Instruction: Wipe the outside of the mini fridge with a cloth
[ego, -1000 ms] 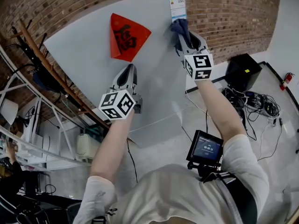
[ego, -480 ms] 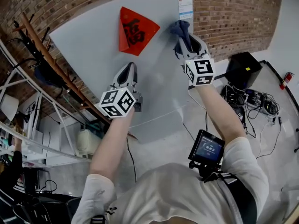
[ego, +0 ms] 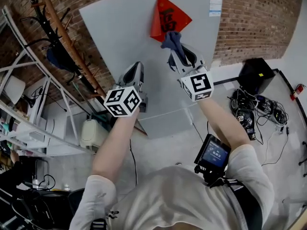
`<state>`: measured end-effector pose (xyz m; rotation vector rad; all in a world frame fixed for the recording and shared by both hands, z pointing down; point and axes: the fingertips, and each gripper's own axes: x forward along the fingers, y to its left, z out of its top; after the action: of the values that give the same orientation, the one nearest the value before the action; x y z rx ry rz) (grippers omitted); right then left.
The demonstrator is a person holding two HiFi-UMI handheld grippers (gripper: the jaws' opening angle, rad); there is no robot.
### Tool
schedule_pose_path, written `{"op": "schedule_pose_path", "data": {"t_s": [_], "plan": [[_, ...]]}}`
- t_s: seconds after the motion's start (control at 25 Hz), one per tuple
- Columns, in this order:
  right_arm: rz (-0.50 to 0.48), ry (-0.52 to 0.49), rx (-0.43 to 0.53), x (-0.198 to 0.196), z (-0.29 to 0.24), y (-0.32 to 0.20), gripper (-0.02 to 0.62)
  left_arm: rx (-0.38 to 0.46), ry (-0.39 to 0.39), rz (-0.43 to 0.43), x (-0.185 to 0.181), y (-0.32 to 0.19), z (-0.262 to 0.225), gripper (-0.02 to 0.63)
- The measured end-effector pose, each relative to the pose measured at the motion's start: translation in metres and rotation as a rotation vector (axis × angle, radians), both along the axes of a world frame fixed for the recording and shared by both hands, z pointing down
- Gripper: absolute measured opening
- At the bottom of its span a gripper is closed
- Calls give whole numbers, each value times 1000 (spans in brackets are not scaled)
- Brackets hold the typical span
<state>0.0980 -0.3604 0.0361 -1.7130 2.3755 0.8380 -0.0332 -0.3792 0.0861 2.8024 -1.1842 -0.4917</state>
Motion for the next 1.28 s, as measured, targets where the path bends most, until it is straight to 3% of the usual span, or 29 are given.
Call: {"op": "schedule_pose_path", "data": {"t_s": [0.36, 0.6, 0.92, 1.28], "plan": [[-188, 51, -45, -157, 27, -16, 86, -19, -31, -157, -116, 5, 16, 3], [-233, 71, -80, -226, 46, -39, 86, -35, -42, -222, -174, 9, 25, 3], [-175, 85, -85, -239, 55, -56, 86, -43, -44, -207, -198, 5, 31, 3], [-69, 71, -98, -192, 55, -52, 86, -60, -48, -109, -164, 2, 41, 3]]}}
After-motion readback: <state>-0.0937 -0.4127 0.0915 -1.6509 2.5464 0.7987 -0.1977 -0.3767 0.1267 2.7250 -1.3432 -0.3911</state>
